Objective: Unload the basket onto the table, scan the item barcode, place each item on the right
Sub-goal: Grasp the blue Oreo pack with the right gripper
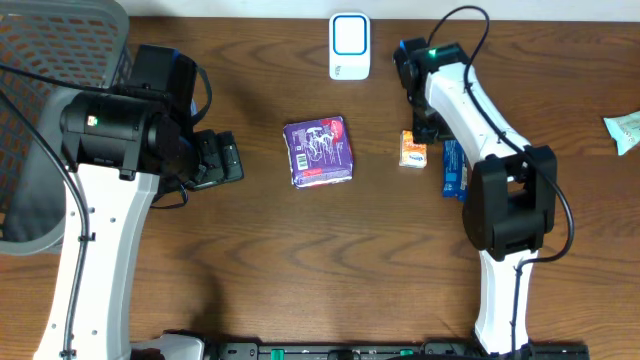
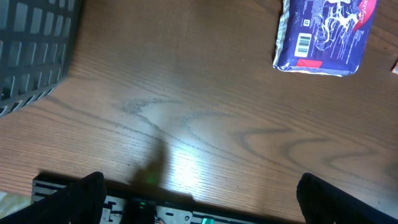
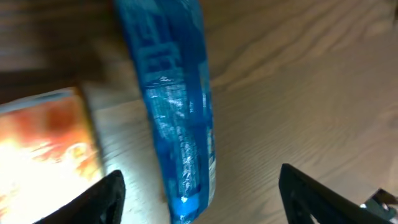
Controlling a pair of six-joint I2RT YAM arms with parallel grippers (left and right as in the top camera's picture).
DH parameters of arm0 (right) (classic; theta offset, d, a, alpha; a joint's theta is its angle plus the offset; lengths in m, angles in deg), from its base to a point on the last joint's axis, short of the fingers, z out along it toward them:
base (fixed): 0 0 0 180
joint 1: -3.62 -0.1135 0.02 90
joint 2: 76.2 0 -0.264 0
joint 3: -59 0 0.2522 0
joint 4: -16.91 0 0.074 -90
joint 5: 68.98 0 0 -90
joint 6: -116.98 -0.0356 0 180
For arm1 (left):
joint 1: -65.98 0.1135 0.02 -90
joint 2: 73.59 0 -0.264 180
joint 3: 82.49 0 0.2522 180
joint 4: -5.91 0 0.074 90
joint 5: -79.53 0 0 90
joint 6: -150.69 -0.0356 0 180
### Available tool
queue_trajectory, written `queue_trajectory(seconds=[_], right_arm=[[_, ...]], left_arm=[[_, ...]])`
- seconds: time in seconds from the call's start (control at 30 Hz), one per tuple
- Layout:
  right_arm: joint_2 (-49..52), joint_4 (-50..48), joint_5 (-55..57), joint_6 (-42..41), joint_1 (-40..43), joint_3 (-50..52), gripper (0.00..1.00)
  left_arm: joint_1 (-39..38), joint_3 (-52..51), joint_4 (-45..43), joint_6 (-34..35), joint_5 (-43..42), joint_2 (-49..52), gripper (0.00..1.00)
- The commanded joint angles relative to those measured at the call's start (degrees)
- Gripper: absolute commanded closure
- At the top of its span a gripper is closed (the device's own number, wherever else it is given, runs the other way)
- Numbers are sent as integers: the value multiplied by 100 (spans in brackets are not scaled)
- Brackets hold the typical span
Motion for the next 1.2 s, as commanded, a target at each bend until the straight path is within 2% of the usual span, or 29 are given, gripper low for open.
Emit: queue_trajectory(seconds=[0.0, 0.07, 0.2, 0.3, 0.4, 0.97, 1.17], right_arm=[[-103, -160, 402, -313, 37, 284, 29], [-103, -317, 407, -286, 17, 428, 34], [-103, -450, 529, -264, -98, 466, 36], [-103, -498, 719, -267, -221, 466, 44], [-103, -570, 953, -267, -310, 535, 47], [-103, -1696, 1311, -256, -393, 1445, 47], [-103, -2247, 1311, 125, -356, 1821, 48]], left_arm=[[13, 0, 17, -74, 74, 33, 2], [13, 0, 15, -74, 74, 33, 2], [13, 0, 17, -74, 74, 33, 2], [13, 0, 15, -74, 74, 33, 2], [13, 0, 15, -74, 72, 33, 2], [13, 0, 17, -74, 74, 33, 2], [13, 0, 15, -74, 74, 33, 2]])
